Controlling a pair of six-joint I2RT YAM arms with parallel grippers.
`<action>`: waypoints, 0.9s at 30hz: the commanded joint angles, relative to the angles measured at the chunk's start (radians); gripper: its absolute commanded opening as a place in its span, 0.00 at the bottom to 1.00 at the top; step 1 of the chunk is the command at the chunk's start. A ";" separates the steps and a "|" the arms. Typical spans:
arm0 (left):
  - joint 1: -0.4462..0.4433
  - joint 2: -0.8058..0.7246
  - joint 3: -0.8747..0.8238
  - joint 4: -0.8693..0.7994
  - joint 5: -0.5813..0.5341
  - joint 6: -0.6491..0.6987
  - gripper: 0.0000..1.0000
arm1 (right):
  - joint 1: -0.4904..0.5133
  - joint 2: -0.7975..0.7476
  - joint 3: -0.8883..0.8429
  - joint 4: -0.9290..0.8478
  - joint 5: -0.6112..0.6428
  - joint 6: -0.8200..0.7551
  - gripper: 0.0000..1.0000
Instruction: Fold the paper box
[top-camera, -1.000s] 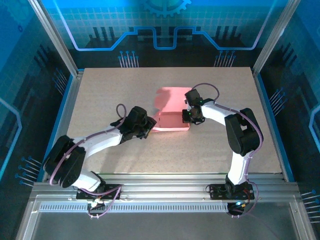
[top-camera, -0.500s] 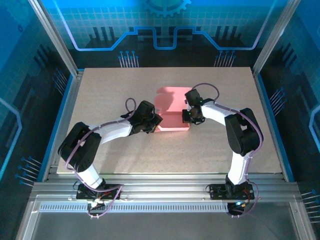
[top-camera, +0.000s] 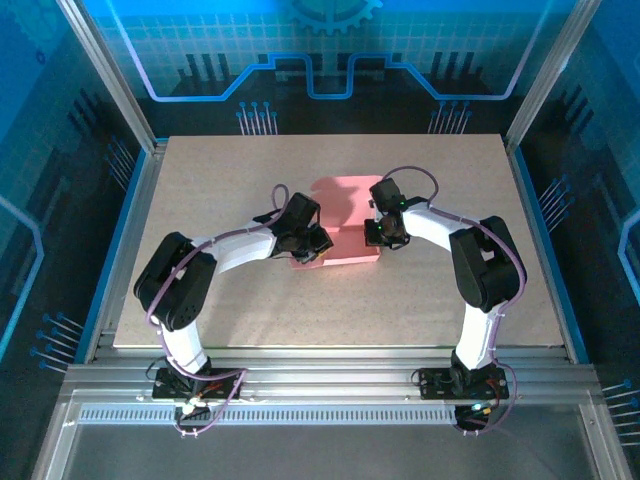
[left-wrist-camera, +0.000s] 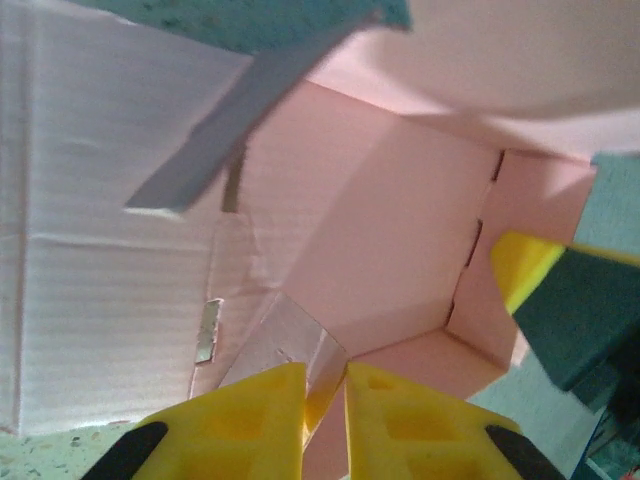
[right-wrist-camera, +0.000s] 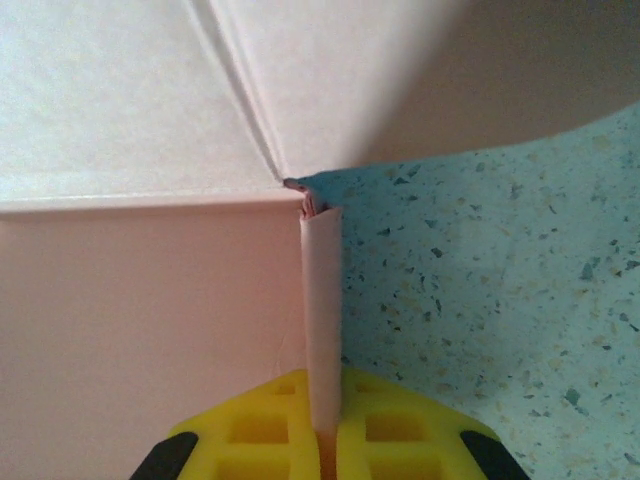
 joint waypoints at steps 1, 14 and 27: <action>-0.008 0.036 0.022 -0.025 0.164 0.118 0.17 | 0.009 -0.011 0.004 -0.015 0.002 -0.002 0.00; -0.021 0.110 0.063 -0.025 0.327 0.161 0.19 | 0.007 0.001 0.008 -0.011 -0.002 0.002 0.00; -0.026 -0.136 -0.007 -0.087 -0.029 0.278 0.43 | -0.003 -0.026 -0.007 0.000 0.018 0.010 0.00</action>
